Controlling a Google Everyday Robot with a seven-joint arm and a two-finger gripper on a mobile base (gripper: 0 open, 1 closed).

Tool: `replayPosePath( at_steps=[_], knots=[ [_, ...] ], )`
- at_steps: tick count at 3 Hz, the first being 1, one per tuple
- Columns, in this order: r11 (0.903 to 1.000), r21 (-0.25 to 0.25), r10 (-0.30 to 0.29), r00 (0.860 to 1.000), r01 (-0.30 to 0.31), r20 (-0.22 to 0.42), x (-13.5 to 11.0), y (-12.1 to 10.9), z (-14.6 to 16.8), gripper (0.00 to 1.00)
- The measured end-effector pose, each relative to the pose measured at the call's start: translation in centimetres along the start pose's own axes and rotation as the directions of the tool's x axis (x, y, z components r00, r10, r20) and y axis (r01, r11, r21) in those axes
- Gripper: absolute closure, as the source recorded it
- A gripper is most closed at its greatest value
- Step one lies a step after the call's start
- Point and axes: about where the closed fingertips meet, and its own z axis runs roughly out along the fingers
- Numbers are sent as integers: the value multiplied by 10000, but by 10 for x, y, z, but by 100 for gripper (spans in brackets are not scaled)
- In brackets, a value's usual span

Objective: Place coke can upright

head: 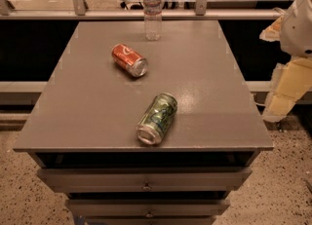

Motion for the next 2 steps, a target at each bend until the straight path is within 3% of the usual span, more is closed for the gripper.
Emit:
replayPosePath(
  at_steps=[1,2],
  knots=[
    [10000,0,0,10000,0,0,0,0,0,0],
    [9992,-301,-246,9985,261,494,-44,-7,21,0]
  ],
)
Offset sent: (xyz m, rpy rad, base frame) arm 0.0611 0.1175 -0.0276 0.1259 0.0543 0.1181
